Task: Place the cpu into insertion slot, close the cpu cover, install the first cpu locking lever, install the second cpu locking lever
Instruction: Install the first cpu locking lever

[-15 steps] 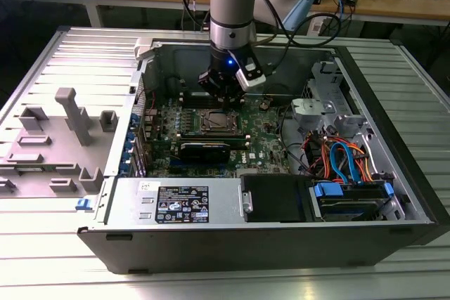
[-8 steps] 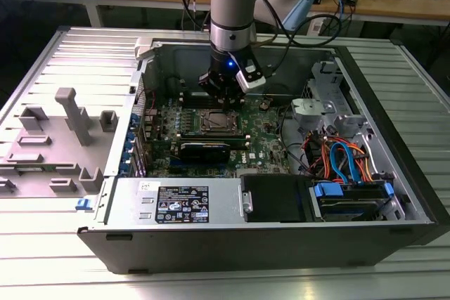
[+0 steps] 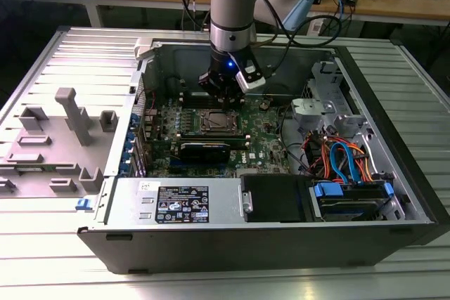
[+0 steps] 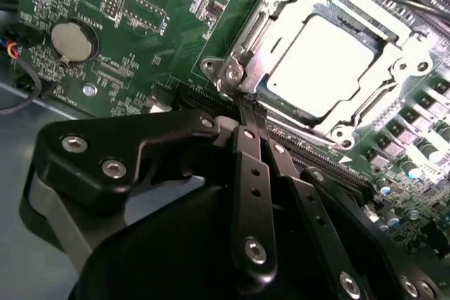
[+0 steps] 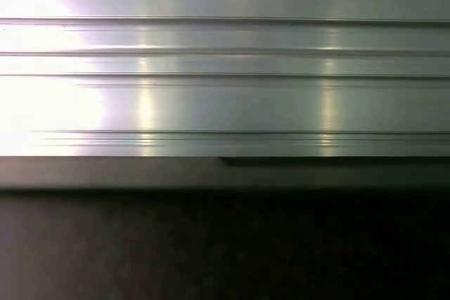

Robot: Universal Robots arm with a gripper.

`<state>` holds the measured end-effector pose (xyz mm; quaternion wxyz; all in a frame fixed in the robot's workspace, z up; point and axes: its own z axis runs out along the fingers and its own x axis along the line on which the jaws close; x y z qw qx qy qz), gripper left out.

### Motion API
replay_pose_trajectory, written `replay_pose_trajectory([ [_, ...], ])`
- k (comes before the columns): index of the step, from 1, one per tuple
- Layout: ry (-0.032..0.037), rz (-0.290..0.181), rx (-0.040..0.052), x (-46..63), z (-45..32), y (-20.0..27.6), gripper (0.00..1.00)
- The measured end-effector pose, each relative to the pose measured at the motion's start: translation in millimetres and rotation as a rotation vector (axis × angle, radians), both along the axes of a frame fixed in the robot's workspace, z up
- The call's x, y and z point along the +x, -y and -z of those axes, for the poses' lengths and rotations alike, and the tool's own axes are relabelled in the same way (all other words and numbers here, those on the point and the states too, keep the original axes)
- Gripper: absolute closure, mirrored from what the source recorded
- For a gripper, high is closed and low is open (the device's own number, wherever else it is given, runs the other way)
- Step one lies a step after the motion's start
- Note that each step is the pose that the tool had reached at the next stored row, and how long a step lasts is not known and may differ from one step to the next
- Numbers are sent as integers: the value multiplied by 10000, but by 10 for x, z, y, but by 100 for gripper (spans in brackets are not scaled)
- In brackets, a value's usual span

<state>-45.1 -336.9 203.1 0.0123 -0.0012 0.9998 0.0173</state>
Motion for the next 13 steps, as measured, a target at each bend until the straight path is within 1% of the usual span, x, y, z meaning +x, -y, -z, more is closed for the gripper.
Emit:
replay_pose_trajectory([
  [4, -1, -1, 33, 0, -32, 0, 89],
  [6, -2, -1, 39, 0, -60, 1, 89],
  [8, -1, -3, 40, 1, -65, 5, 89],
  [10, -1, -1, 40, 0, -65, 48, 89],
  [13, -1, 1, 39, 0, -66, 52, 89],
])
